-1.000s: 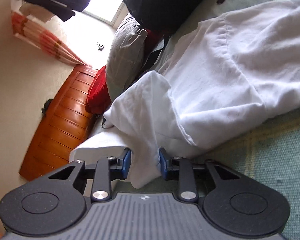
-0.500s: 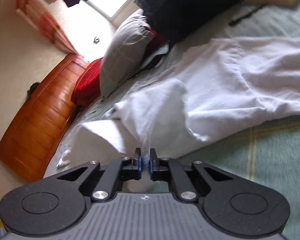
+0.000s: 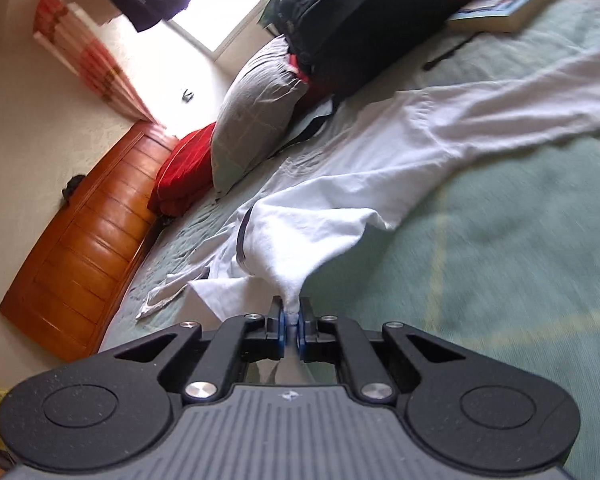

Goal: Fold clothes
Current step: 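Lift the printed front with the right gripper and fold it over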

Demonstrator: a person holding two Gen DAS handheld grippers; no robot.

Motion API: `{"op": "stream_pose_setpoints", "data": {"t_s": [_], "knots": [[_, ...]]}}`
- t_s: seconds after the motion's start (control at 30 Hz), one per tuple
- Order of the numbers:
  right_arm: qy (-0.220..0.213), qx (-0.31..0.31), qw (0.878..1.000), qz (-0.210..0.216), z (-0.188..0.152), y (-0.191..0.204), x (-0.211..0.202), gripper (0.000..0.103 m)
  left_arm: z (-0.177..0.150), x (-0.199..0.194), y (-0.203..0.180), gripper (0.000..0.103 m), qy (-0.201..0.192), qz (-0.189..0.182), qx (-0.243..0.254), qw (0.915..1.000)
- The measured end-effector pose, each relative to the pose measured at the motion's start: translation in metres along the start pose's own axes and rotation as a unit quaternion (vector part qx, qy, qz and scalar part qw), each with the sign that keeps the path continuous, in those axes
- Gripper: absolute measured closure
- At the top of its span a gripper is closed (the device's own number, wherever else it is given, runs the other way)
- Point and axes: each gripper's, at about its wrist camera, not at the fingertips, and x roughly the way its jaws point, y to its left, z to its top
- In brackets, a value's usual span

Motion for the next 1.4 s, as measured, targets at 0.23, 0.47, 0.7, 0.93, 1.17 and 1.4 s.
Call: {"op": "stream_pose_setpoints", "data": {"t_s": [0.23,0.47,0.7,0.93,1.17,1.4], "knots": [[-0.017,0.014,1.000,-0.016,-0.039,-0.001,-0.047,0.095,-0.001,-0.018,-0.007,0.004,-0.020,-0.001,0.008,0.9998],[0.005,0.028,0.997,-0.076,-0.056,-0.020,-0.063,0.096,-0.003,-0.032,-0.012,0.004,-0.037,-0.001,0.016,0.9992],[-0.024,-0.028,0.990,-0.139,-0.048,0.000,-0.077,0.088,-0.009,-0.024,-0.006,0.004,-0.018,0.007,0.021,0.9996],[0.032,-0.174,0.977,-0.115,-0.039,0.072,-0.007,0.059,-0.018,-0.007,0.005,0.004,0.011,0.020,0.015,0.9996],[0.107,-0.317,0.938,-0.093,-0.050,0.135,0.092,0.049,-0.028,0.013,0.019,0.004,0.049,0.018,-0.008,0.9986],[0.153,-0.414,0.895,-0.064,-0.057,0.177,0.160,0.043,-0.036,0.032,0.021,0.004,0.077,-0.010,-0.013,0.9969]]}}
